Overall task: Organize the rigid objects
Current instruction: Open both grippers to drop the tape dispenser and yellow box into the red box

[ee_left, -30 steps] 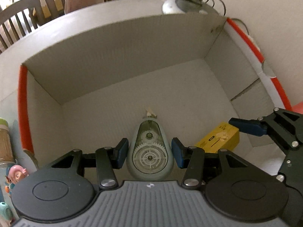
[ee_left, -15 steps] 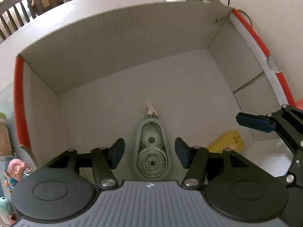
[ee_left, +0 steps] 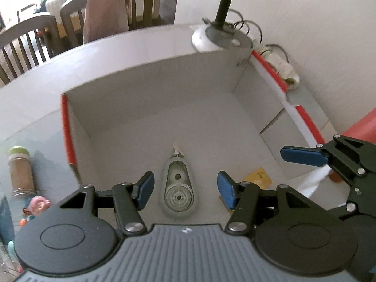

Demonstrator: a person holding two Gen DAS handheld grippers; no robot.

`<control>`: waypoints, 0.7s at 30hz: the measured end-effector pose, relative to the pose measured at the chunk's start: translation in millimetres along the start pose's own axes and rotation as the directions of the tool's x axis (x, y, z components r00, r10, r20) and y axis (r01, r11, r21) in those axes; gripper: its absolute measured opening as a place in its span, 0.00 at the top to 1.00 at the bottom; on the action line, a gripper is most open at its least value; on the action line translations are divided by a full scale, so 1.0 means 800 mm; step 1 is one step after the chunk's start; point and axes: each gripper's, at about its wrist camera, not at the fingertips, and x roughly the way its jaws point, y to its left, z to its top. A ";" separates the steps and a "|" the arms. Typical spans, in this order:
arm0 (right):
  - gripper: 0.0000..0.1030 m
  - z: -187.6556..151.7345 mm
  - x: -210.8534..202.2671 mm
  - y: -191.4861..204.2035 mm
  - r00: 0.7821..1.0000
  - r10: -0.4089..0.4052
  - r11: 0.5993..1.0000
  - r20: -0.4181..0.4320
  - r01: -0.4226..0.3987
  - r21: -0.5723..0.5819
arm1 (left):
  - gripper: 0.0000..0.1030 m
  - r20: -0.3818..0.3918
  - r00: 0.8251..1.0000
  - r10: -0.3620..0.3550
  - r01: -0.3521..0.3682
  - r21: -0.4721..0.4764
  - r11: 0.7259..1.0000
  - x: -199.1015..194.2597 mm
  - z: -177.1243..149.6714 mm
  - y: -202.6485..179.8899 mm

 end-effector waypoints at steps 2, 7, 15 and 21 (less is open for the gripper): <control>0.19 -0.002 -0.007 0.003 1.000 -0.002 1.000 0.016 0.002 0.007 | 0.43 0.033 0.999 0.019 -0.019 0.008 1.000 -0.009 -0.004 -0.005; 0.17 -0.009 -0.032 0.017 0.998 0.000 1.000 0.057 -0.001 0.025 | 0.44 0.097 0.995 0.037 -0.039 0.009 0.999 -0.034 -0.025 0.000; 0.14 -0.028 -0.078 0.056 0.990 -0.011 0.999 0.139 0.005 0.041 | 0.43 0.197 0.980 0.040 -0.042 0.006 0.999 -0.100 -0.069 0.021; 0.13 -0.046 -0.100 0.093 0.985 -0.011 0.998 0.174 -0.001 0.070 | 0.43 0.253 0.967 0.037 -0.043 0.016 0.999 -0.142 -0.106 0.036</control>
